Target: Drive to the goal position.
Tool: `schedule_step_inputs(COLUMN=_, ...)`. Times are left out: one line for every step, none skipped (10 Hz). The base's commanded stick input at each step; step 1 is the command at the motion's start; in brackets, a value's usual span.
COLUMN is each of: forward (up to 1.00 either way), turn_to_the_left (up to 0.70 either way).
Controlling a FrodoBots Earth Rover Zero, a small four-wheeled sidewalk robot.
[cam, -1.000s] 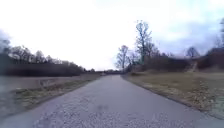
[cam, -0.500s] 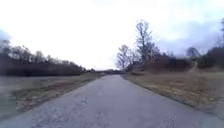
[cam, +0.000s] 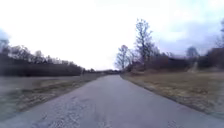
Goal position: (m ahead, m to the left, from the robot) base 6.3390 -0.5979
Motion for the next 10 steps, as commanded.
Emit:
schedule_step_inputs(forward=0.50, turn_to_the_left=0.00)
schedule_step_inputs(forward=0.50, turn_to_the_left=0.00)
schedule_step_inputs(forward=0.50, turn_to_the_left=0.00)
schedule_step_inputs(forward=0.50, turn_to_the_left=0.00)
schedule_step_inputs(forward=0.50, turn_to_the_left=0.00)
schedule_step_inputs(forward=0.50, turn_to_the_left=0.00)
schedule_step_inputs(forward=0.50, turn_to_the_left=0.00)
schedule_step_inputs(forward=0.50, turn_to_the_left=0.00)
schedule_step_inputs(forward=0.50, turn_to_the_left=0.00)
schedule_step_inputs(forward=0.50, turn_to_the_left=0.00)
